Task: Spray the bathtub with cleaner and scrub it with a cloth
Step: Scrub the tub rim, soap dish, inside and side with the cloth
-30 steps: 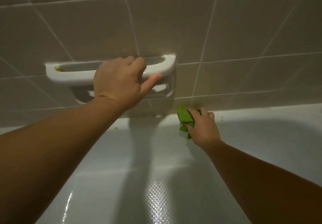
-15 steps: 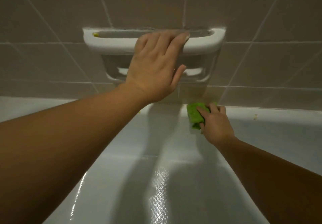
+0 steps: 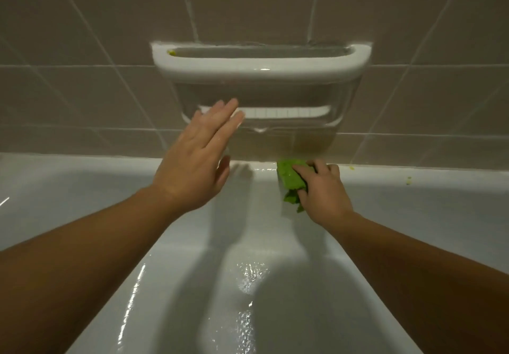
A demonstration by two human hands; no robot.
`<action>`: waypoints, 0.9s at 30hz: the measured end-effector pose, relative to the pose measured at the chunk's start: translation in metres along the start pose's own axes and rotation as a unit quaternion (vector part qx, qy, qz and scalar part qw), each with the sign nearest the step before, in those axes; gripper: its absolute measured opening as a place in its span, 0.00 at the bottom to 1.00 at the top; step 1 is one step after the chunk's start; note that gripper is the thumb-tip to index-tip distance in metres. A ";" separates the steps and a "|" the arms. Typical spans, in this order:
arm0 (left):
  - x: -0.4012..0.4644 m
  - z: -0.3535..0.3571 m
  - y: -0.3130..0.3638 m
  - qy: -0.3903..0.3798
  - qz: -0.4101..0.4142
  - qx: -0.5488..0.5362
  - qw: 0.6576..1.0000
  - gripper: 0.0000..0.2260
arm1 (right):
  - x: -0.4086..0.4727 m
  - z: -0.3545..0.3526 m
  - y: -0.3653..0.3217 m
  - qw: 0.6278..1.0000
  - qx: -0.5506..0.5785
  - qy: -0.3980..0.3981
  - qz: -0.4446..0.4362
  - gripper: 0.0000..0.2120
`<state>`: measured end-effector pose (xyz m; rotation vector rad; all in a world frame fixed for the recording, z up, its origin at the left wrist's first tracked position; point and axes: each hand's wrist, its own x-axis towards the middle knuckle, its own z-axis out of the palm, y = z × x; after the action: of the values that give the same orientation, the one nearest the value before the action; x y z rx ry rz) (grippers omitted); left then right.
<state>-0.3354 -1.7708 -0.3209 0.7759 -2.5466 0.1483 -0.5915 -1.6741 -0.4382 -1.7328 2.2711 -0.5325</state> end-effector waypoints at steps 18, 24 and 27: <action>-0.089 0.122 -0.106 -0.237 -0.239 -0.034 0.941 0.36 | 0.055 0.111 -0.023 0.914 -0.156 0.142 -0.346 0.23; -0.093 0.130 -0.099 -0.211 -0.245 -0.059 0.944 0.37 | 0.051 0.104 0.000 0.903 -0.169 0.164 -0.358 0.20; -0.096 0.132 -0.100 -0.204 -0.243 -0.058 0.946 0.39 | 0.072 0.126 -0.065 0.912 -0.127 0.161 -0.356 0.21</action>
<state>-0.2642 -1.8368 -0.4855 1.4829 -2.6022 -0.3569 -0.5037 -1.7765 -0.5223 -2.8086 1.8871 -0.7156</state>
